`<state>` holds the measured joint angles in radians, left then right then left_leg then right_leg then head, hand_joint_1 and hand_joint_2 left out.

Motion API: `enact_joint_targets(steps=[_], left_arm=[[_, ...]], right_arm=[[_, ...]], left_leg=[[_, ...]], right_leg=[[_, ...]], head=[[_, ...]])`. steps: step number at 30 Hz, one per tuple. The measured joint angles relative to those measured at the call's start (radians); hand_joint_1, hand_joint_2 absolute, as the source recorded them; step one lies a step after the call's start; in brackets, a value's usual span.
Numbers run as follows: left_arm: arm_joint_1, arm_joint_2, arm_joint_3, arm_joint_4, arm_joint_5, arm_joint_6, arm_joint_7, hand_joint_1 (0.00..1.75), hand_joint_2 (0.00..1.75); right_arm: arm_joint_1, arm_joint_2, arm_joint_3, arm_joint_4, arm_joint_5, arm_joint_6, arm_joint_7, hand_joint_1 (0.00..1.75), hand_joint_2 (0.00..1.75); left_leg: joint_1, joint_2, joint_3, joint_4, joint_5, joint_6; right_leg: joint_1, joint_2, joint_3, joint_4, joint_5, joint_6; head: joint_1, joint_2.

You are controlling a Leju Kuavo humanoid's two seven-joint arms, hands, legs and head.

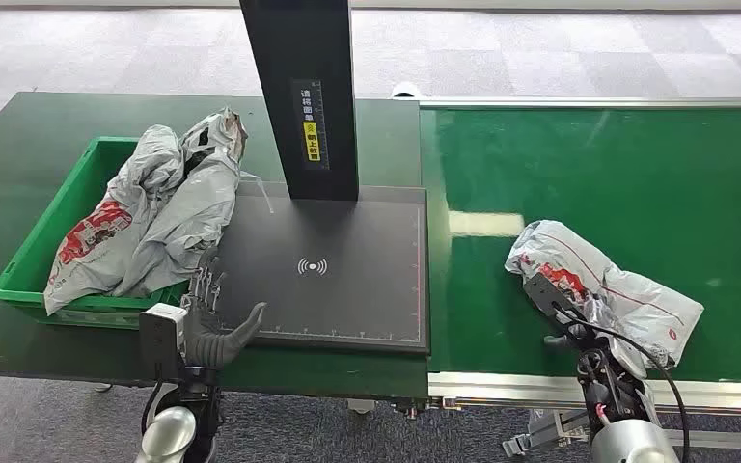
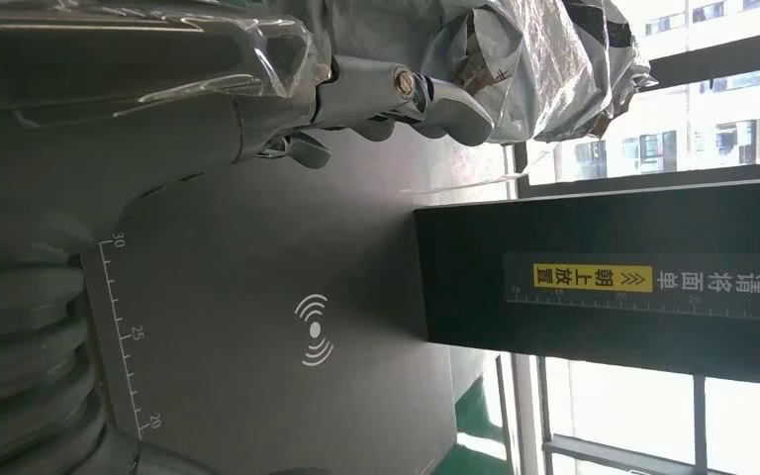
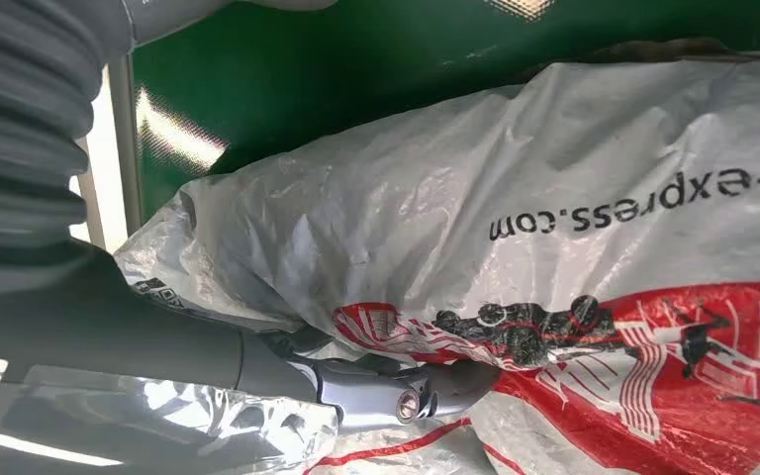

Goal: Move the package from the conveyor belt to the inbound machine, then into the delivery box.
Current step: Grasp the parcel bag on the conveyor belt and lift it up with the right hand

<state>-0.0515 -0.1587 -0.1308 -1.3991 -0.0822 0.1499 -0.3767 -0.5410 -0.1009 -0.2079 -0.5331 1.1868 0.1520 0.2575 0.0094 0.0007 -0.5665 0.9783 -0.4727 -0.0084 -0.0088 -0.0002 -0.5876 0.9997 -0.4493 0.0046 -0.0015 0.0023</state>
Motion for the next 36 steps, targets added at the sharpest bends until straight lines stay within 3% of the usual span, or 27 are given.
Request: enact_joint_targets(steps=[1, 2, 3, 15, 36], left_arm=[[0.000, -0.001, 0.000, 0.000, 0.000, 0.000, 0.000, 0.00, 1.75], [0.000, -0.001, 0.000, 0.001, 0.000, 0.000, 0.000, 0.00, 1.75], [0.000, -0.002, 0.000, 0.001, 0.000, 0.001, 0.000, 0.00, 1.75], [0.024, -0.004, 0.011, -0.019, -0.002, 0.003, 0.001, 0.00, 1.75], [0.035, -0.005, 0.021, -0.034, -0.002, 0.003, 0.001, 0.00, 1.75]], right_arm=[[-0.001, -0.001, 0.002, 0.002, 0.000, 0.003, -0.003, 1.16, 1.75], [-0.002, -0.001, 0.003, 0.004, 0.001, 0.005, -0.006, 1.31, 1.75], [-0.004, -0.002, 0.006, 0.008, 0.002, 0.008, -0.012, 1.75, 1.75], [-0.030, -0.001, 0.050, 0.015, 0.004, -0.044, -0.108, 1.75, 1.75], [-0.030, 0.017, 0.071, 0.015, 0.000, -0.048, -0.119, 1.75, 1.75]], left_leg=[[0.000, 0.000, 0.000, 0.000, 0.000, 0.000], [0.000, 0.000, 0.001, 0.000, 0.000, 0.000], [0.000, 0.000, 0.001, 0.000, 0.000, 0.000], [0.001, 0.001, 0.002, 0.000, 0.000, 0.000], [0.000, 0.000, 0.001, 0.000, 0.000, 0.000]], right_leg=[[0.000, 0.000, 0.001, 0.000, 0.000, 0.000], [0.000, 0.000, 0.001, 0.000, 0.000, 0.000], [0.000, 0.000, 0.002, 0.000, 0.000, 0.000], [0.001, 0.000, 0.003, 0.000, 0.000, 0.000], [0.000, 0.000, 0.001, 0.000, 0.000, 0.000]], head=[[0.000, 0.000], [0.000, 0.000], [0.000, 0.000], [0.000, 0.000], [0.000, 0.000]])
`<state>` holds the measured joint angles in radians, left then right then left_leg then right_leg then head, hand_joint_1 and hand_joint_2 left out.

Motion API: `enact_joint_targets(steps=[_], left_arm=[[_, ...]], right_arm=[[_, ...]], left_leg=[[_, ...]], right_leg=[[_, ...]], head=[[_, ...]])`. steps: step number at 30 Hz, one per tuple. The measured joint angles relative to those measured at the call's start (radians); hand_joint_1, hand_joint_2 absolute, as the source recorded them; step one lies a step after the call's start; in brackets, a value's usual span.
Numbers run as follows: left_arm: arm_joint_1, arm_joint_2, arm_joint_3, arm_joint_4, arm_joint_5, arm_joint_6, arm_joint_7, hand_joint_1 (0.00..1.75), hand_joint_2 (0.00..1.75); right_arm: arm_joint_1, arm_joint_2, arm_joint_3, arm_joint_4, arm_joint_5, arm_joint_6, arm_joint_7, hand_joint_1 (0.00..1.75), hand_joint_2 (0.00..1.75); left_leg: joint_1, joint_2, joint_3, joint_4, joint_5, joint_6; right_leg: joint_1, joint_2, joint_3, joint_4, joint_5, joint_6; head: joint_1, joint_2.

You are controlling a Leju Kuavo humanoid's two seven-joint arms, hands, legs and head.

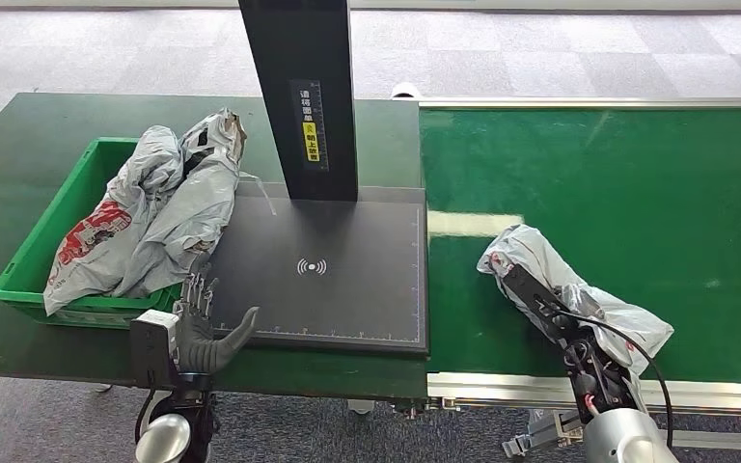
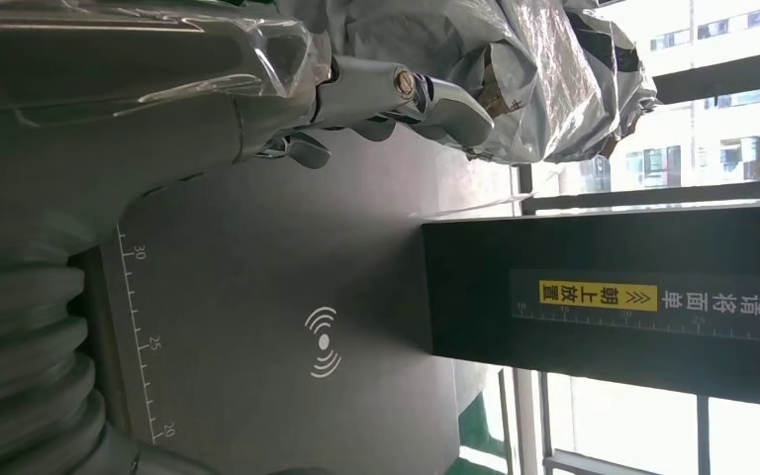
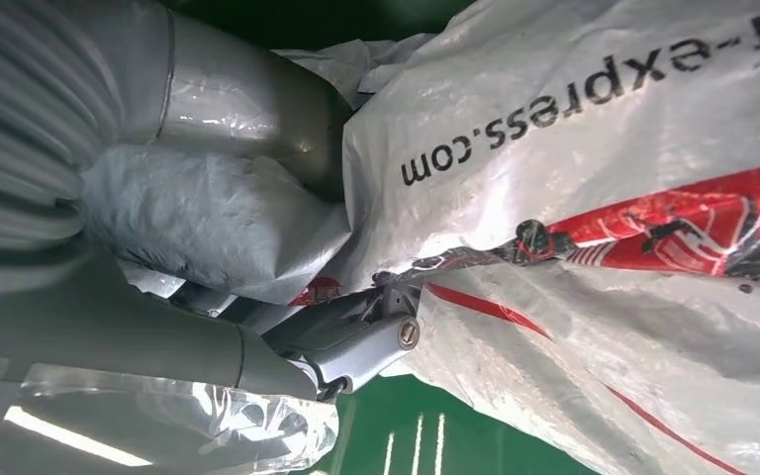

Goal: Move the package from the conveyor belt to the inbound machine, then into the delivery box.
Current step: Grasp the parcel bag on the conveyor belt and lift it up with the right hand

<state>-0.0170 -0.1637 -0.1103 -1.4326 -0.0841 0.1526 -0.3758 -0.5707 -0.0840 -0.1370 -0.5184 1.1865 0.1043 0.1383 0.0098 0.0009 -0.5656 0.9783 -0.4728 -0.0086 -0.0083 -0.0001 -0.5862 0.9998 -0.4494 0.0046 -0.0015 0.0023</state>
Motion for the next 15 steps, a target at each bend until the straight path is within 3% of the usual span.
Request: enact_joint_targets(steps=[6, 9, 12, 15], left_arm=[[0.018, 0.000, 0.007, -0.019, -0.007, 0.000, 0.000, 0.00, 1.75], [0.036, -0.001, 0.013, -0.037, -0.011, -0.002, -0.004, 0.00, 1.75], [0.061, -0.002, 0.021, -0.064, -0.018, 0.007, -0.041, 0.00, 1.75], [0.083, -0.002, 0.025, -0.095, -0.014, 0.050, -0.140, 0.00, 1.75]], right_arm=[[0.009, 0.002, 0.007, -0.020, -0.032, -0.024, -0.029, 1.75, 1.75], [0.024, 0.005, 0.007, -0.057, -0.099, -0.043, -0.086, 1.75, 1.75], [0.059, 0.013, 0.006, -0.146, -0.200, -0.125, -0.227, 1.75, 1.75], [0.142, 0.033, 0.014, -0.361, -0.239, -0.370, -0.435, 1.75, 1.75]], left_leg=[[0.000, 0.000, 0.000, 0.000, 0.000, 0.000], [0.000, 0.000, -0.001, 0.000, 0.000, 0.000], [0.000, 0.000, -0.002, 0.000, 0.000, 0.000], [0.000, -0.002, -0.003, 0.000, 0.000, 0.000]], right_leg=[[0.000, 0.000, 0.000, 0.000, 0.000, 0.000], [0.000, 0.000, -0.001, 0.000, 0.000, 0.000], [0.000, 0.000, -0.002, 0.000, 0.000, 0.000], [0.000, -0.002, -0.003, 0.000, -0.001, 0.000]], head=[[0.000, 0.000], [0.000, 0.000], [0.000, 0.000], [0.000, 0.000]])
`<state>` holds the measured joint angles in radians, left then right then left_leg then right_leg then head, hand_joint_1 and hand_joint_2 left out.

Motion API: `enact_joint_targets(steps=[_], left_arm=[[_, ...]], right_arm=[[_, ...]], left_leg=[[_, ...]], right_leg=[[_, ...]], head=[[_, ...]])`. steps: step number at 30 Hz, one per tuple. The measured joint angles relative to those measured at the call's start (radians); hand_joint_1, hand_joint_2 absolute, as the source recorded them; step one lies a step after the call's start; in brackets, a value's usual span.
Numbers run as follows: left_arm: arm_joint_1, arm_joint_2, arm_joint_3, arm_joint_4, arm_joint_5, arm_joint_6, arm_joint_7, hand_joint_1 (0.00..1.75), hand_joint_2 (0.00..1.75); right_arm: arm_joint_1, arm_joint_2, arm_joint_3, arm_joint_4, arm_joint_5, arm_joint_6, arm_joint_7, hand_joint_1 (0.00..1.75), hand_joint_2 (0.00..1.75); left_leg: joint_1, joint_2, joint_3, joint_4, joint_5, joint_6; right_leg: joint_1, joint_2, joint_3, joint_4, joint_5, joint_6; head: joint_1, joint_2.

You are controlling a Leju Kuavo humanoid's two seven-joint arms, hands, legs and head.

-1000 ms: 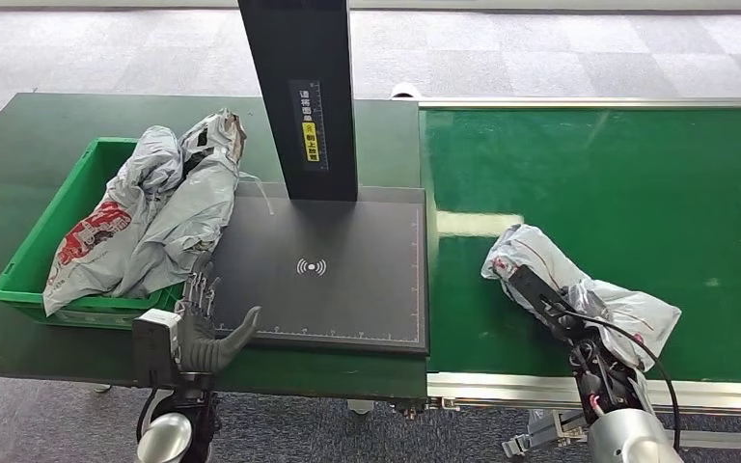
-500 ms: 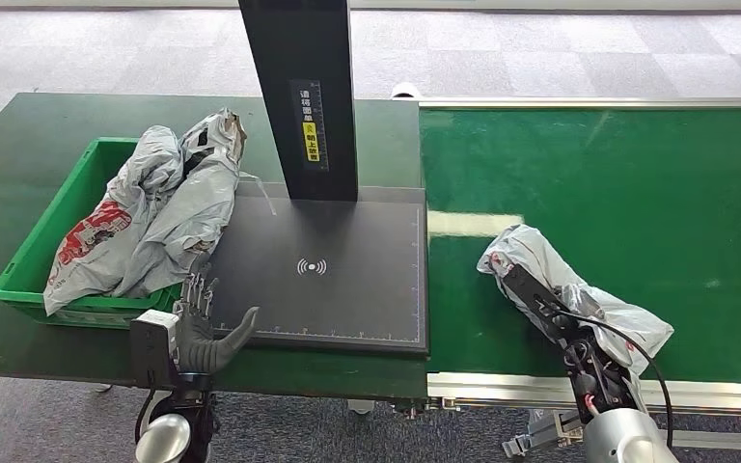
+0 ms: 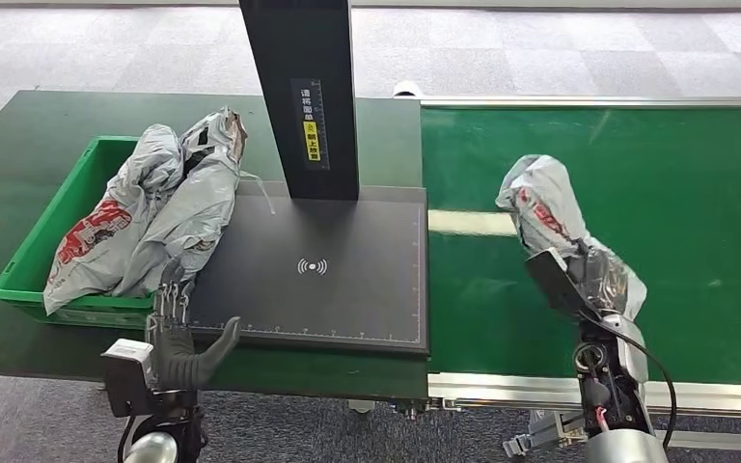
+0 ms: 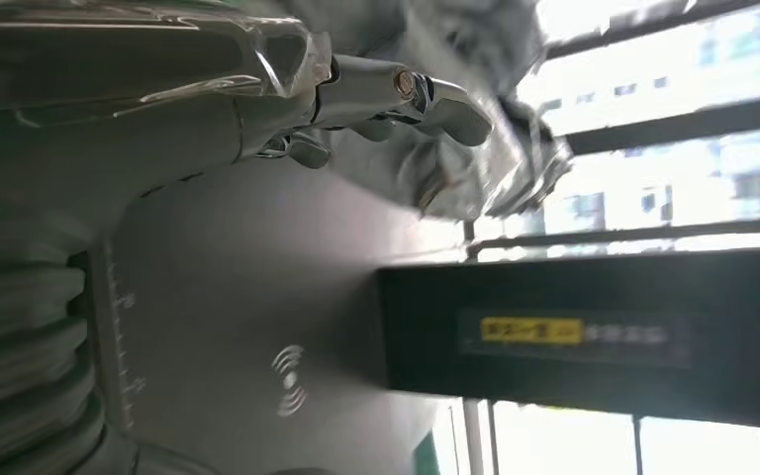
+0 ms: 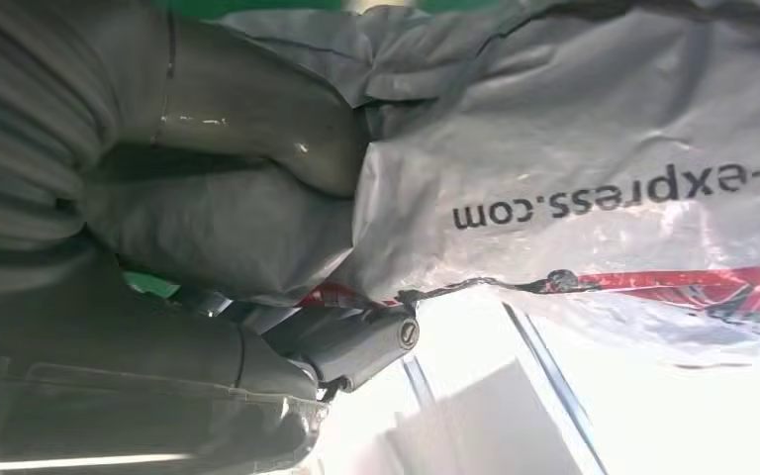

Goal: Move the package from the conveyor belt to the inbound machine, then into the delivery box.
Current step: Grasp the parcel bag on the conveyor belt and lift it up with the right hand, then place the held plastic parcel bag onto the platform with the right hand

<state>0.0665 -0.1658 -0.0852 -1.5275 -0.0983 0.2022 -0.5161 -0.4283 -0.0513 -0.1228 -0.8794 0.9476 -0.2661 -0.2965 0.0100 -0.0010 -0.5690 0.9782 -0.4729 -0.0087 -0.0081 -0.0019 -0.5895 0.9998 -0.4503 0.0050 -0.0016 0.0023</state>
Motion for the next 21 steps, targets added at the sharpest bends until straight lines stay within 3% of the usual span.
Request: enact_joint_targets(steps=[2, 7, 10, 13, 17, 21], left_arm=[[0.004, 0.001, 0.001, -0.008, 0.016, 0.023, -0.043, 0.00, 1.75], [-0.005, 0.007, -0.001, -0.009, 0.068, 0.052, -0.083, 0.00, 1.75], [-0.027, 0.011, -0.004, -0.009, 0.098, 0.062, -0.093, 0.00, 1.75], [-0.055, 0.012, -0.011, -0.007, 0.120, 0.074, -0.101, 0.00, 1.75], [-0.096, 0.015, -0.026, 0.008, 0.146, 0.089, -0.120, 0.00, 1.75], [-0.133, 0.019, -0.048, 0.037, 0.162, 0.094, -0.132, 0.00, 1.75]], right_arm=[[0.057, 0.014, 0.012, -0.162, -0.003, -0.098, -0.056, 1.75, 1.75], [0.165, 0.033, 0.058, -0.429, -0.036, -0.214, -0.173, 1.75, 1.75], [0.187, 0.044, 0.113, -0.519, 0.010, -0.282, -0.225, 1.75, 1.75], [0.184, 0.047, 0.202, -0.548, 0.111, -0.314, -0.221, 1.75, 1.75], [0.129, 0.030, 0.369, -0.503, 0.236, -0.264, -0.189, 1.75, 1.75], [-0.005, 0.010, 0.581, -0.297, 0.260, -0.098, -0.208, 1.75, 1.75]], left_leg=[[0.000, 0.000, 0.000, 0.000, 0.000, 0.000], [0.000, 0.001, 0.000, 0.000, -0.001, 0.000], [0.000, 0.002, 0.000, 0.000, 0.000, 0.000], [0.000, 0.002, 0.001, 0.000, 0.000, 0.000], [0.000, 0.003, 0.002, 0.000, 0.000, 0.000], [0.000, 0.003, 0.002, 0.000, 0.000, 0.000]], right_leg=[[0.000, 0.000, 0.000, 0.000, -0.001, 0.000], [0.000, 0.000, 0.000, 0.000, -0.001, 0.000], [0.000, 0.001, 0.000, 0.000, -0.001, 0.000], [0.000, 0.002, 0.001, 0.000, -0.001, 0.000], [0.000, 0.002, 0.001, 0.000, 0.000, -0.001], [0.000, 0.002, 0.002, 0.001, 0.000, -0.001]], head=[[0.000, 0.000], [0.000, 0.000], [0.000, 0.000], [0.000, 0.000], [0.000, 0.000], [0.000, 0.000]])
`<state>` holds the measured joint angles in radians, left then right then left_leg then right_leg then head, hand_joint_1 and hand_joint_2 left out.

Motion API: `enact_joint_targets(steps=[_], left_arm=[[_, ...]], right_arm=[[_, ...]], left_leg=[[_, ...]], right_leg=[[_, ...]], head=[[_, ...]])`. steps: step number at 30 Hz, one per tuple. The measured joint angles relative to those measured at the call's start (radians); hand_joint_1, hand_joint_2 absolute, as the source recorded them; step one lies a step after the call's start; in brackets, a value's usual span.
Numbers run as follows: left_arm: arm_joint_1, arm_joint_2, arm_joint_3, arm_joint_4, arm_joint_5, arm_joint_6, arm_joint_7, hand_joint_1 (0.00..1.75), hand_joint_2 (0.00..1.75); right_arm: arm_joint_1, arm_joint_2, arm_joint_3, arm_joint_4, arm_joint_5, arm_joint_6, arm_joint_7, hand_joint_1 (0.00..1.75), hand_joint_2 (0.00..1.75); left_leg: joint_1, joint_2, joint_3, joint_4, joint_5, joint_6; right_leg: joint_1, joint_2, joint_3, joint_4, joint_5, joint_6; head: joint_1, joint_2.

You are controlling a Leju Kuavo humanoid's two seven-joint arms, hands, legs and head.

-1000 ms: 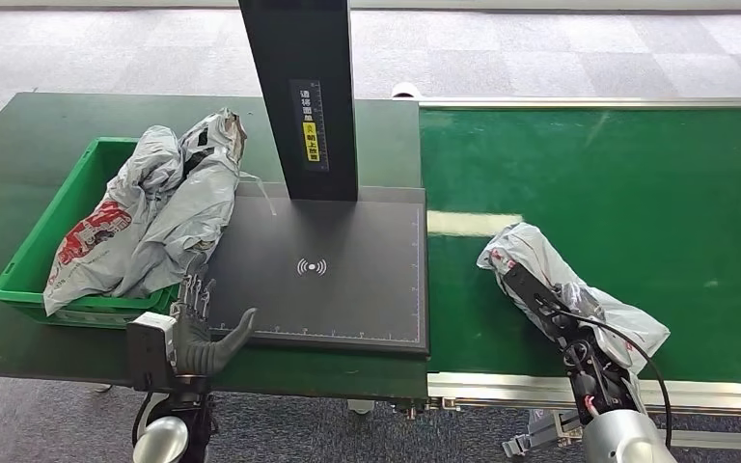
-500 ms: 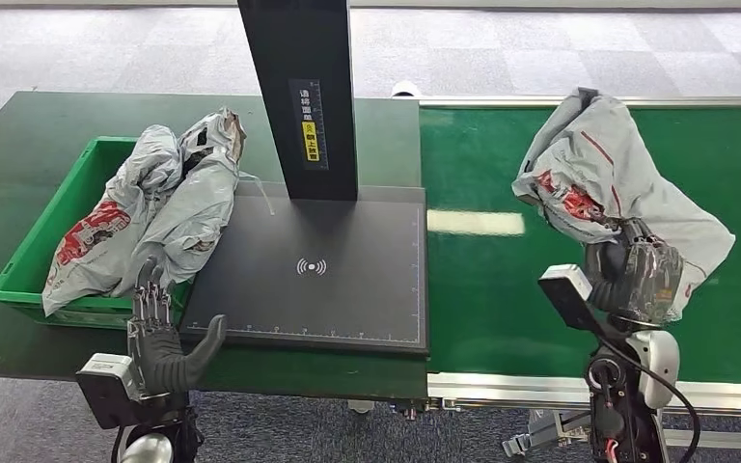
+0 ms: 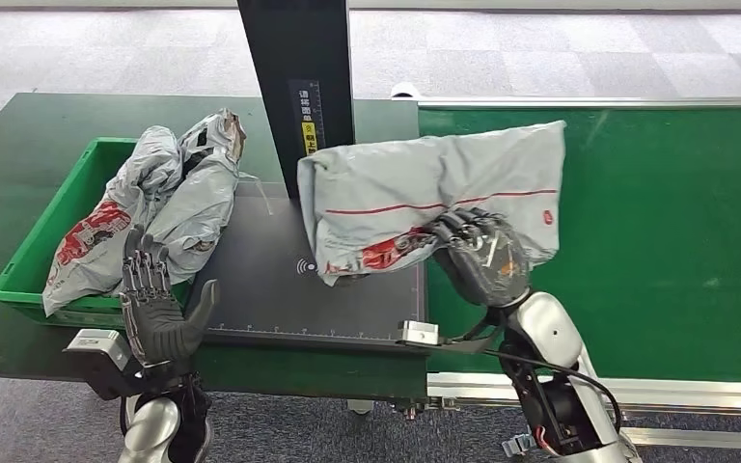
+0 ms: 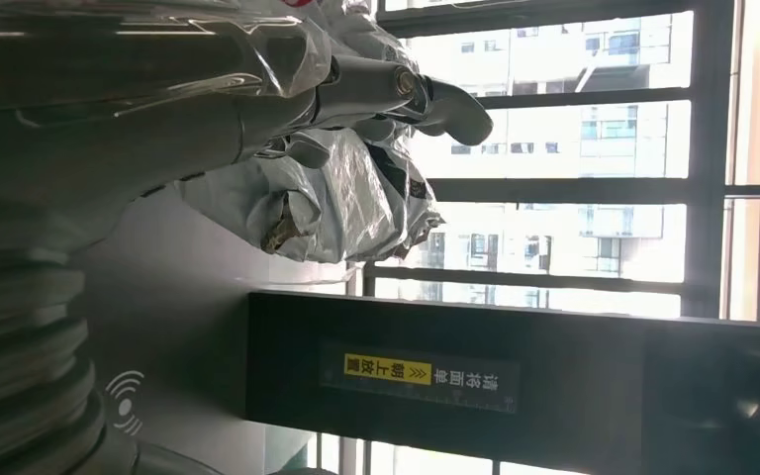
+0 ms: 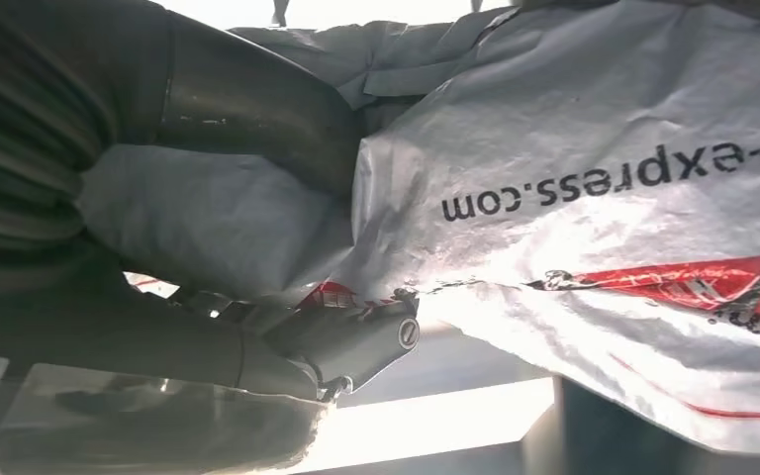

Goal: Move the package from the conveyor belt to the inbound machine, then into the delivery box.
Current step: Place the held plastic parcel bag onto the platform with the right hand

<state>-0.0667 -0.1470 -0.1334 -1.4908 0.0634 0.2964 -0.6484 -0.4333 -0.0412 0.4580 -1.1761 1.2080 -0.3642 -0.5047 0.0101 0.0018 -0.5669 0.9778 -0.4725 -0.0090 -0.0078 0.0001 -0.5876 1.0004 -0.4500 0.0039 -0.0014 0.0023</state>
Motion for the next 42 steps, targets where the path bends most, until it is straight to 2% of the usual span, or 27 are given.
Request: enact_joint_targets(steps=[3, 6, 12, 21, 22, 25, 27, 30, 33, 35, 38, 42], left_arm=[[-0.017, 0.002, -0.017, 0.024, 0.010, 0.002, -0.008, 0.00, 1.75], [-0.031, 0.005, -0.031, 0.046, 0.018, 0.003, -0.010, 0.00, 1.75], [-0.039, 0.009, -0.046, 0.074, 0.021, 0.003, -0.010, 0.00, 1.75], [-0.040, 0.011, -0.052, 0.085, 0.021, 0.003, -0.010, 0.00, 1.75], [-0.040, 0.012, -0.052, 0.086, 0.021, 0.003, -0.010, 0.00, 1.75], [-0.040, 0.013, -0.054, 0.089, 0.022, 0.003, -0.010, 0.00, 1.75], [-0.039, 0.015, -0.055, 0.091, 0.022, 0.003, -0.010, 0.00, 1.75], [-0.038, 0.016, -0.057, 0.091, 0.022, 0.002, -0.009, 0.00, 1.75], [-0.039, 0.017, -0.061, 0.093, 0.020, -0.001, -0.005, 0.00, 1.75], [-0.040, 0.017, -0.064, 0.096, 0.019, -0.002, -0.002, 0.00, 1.75], [-0.043, 0.017, -0.069, 0.103, 0.018, -0.002, 0.000, 0.00, 1.75], [-0.044, 0.019, -0.071, 0.112, 0.019, -0.002, 0.000, 0.00, 1.75]], right_arm=[[-0.107, 0.013, 0.164, 0.217, -0.024, 0.181, -0.037, 1.75, 1.75], [-0.174, 0.045, 0.303, 0.392, -0.036, 0.277, -0.048, 1.75, 1.75], [-0.242, 0.084, 0.460, 0.579, -0.065, 0.319, -0.027, 1.75, 1.75], [-0.288, 0.100, 0.526, 0.651, -0.076, 0.318, -0.014, 1.75, 1.75], [-0.290, 0.101, 0.532, 0.654, -0.080, 0.308, -0.005, 1.37, 1.75], [-0.290, 0.106, 0.549, 0.663, -0.098, 0.225, 0.038, 0.08, 1.75], [-0.289, 0.111, 0.554, 0.670, -0.124, 0.141, 0.074, 0.00, 1.75], [-0.281, 0.116, 0.542, 0.671, -0.201, 0.027, 0.098, 0.00, 1.75], [-0.256, 0.116, 0.488, 0.652, -0.298, -0.018, 0.097, 0.00, 1.75], [-0.233, 0.113, 0.434, 0.627, -0.382, 0.005, 0.089, 0.00, 1.75], [-0.185, 0.103, 0.326, 0.579, -0.554, 0.125, 0.056, 0.00, 1.75], [-0.122, 0.091, 0.199, 0.529, -0.700, 0.253, 0.037, 0.00, 1.75]], left_leg=[[0.000, -0.001, 0.000, 0.000, 0.000, 0.000], [0.000, -0.002, -0.001, 0.000, 0.000, 0.000], [0.000, -0.001, -0.002, 0.000, 0.000, 0.000], [0.000, 0.000, 0.003, 0.000, 0.000, 0.000], [0.000, 0.000, 0.003, 0.000, 0.000, 0.000], [0.000, 0.000, 0.003, 0.000, 0.000, 0.000], [0.000, 0.000, 0.003, 0.000, 0.000, 0.000], [0.000, 0.000, 0.003, 0.000, 0.000, 0.000], [0.000, 0.000, 0.002, 0.000, 0.000, 0.000], [0.000, 0.000, 0.001, 0.000, 0.000, 0.000], [0.000, -0.001, 0.001, 0.000, 0.000, 0.000], [0.000, 0.000, 0.000, 0.000, 0.000, 0.000]], right_leg=[[0.000, -0.001, 0.000, 0.000, 0.000, 0.000], [0.000, -0.001, -0.001, 0.000, 0.000, 0.000], [0.000, 0.000, -0.002, 0.000, 0.000, 0.000], [0.000, 0.000, 0.001, 0.000, 0.000, 0.000], [0.000, 0.000, 0.001, 0.000, 0.000, 0.000], [0.000, 0.000, 0.002, 0.000, 0.000, 0.000], [0.000, 0.000, 0.002, 0.000, 0.000, 0.000], [0.000, 0.000, 0.002, 0.000, 0.000, 0.000], [0.000, 0.000, 0.001, 0.000, 0.000, 0.000], [0.000, 0.000, 0.000, 0.000, 0.000, 0.000], [0.000, 0.000, 0.000, 0.000, 0.000, 0.000], [0.000, 0.000, -0.001, 0.000, 0.000, 0.000]], head=[[0.000, 0.000], [0.000, 0.000], [0.000, 0.000], [0.000, 0.000], [0.000, 0.000], [0.000, 0.000], [0.000, 0.000], [0.000, 0.000], [0.000, 0.000], [0.000, 0.000], [0.000, 0.000], [0.000, 0.000]])
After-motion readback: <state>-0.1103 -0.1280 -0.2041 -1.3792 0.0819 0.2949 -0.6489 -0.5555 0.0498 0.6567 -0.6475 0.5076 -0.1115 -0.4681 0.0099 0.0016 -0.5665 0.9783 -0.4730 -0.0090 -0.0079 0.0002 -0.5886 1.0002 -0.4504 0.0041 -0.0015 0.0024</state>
